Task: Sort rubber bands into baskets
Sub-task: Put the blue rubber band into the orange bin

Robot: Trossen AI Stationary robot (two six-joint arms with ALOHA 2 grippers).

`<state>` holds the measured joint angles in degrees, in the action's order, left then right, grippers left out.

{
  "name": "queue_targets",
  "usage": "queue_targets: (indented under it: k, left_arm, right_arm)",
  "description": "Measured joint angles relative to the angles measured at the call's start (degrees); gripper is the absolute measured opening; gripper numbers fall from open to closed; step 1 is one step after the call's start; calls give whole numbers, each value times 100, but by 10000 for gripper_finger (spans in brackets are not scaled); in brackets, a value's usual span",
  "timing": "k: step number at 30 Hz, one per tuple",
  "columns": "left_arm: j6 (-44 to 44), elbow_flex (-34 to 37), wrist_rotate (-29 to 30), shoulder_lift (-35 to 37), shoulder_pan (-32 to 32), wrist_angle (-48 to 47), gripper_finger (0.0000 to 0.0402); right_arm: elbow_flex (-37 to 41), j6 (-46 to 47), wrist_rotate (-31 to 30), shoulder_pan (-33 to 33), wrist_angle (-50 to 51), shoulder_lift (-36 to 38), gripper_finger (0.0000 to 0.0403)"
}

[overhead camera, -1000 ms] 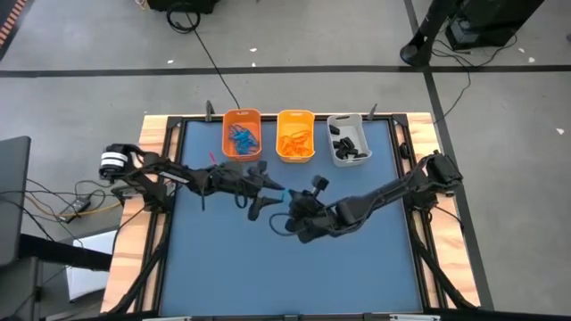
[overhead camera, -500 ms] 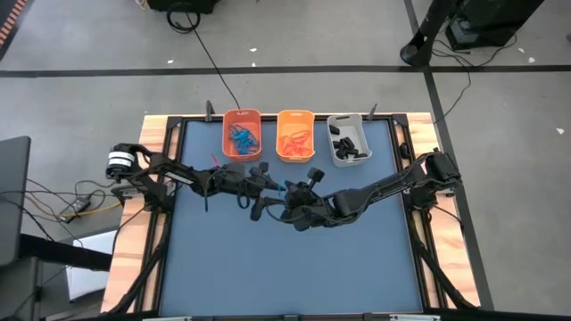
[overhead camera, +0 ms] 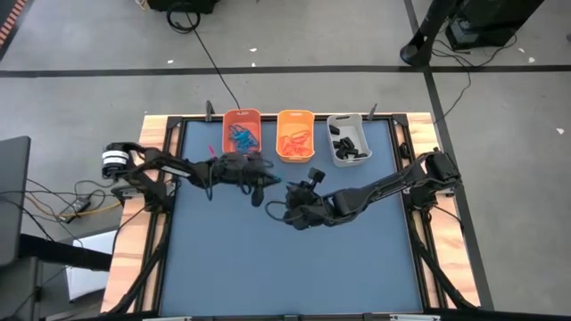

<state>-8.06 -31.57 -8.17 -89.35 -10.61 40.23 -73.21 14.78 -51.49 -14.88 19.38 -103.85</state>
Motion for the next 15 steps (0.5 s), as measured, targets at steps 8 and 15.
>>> queue_targets:
  k: [8,15]
  left_arm:
    - [371,-2,356,924,-1003,-1315,5]
    - [606,-3,731,1351,-2053,-2499,5]
  right_arm:
    - [0,1101,666,183,1103,0,147]
    - [109,1528,800,235,1492,0,173]
